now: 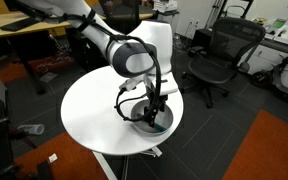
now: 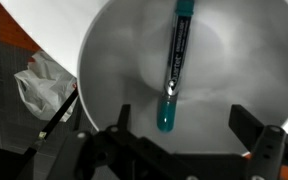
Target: Remove the marker from the mug cup and place it on the table
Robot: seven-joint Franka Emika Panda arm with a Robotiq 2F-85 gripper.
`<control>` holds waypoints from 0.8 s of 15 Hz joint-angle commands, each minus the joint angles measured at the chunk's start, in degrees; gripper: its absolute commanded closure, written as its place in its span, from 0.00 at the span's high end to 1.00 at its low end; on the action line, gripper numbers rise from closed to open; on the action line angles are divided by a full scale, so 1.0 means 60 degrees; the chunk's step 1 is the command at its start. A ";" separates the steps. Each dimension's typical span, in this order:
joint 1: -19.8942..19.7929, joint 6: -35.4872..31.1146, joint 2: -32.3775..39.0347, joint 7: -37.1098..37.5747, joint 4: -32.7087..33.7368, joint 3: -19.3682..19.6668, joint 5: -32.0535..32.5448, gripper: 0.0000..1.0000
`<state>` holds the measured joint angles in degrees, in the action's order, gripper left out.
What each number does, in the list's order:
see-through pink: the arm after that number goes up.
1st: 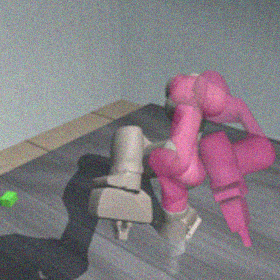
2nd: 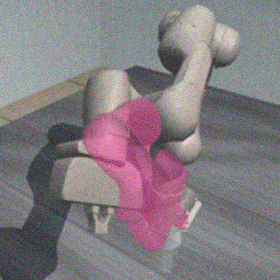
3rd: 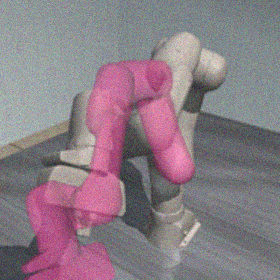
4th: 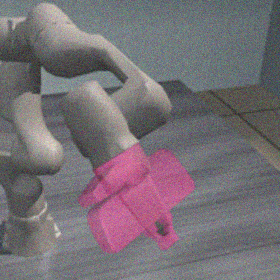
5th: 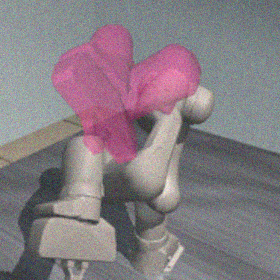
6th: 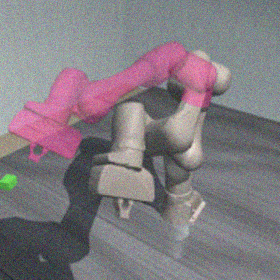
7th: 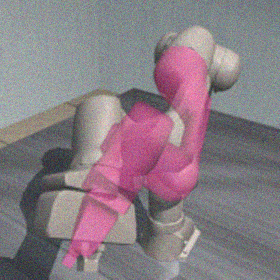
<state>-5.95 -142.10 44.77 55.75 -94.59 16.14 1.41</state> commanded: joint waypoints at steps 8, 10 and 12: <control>-0.0396 0.0967 0.1003 -0.0441 0.1334 -0.0205 -0.0440 0.58; -0.0402 0.0987 0.1049 -0.0447 0.1363 -0.0201 -0.0438 0.42; -0.0394 0.1003 0.1081 -0.0438 0.1381 -0.0188 -0.0426 0.27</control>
<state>-7.69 -138.31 50.72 55.10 -88.19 15.51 0.56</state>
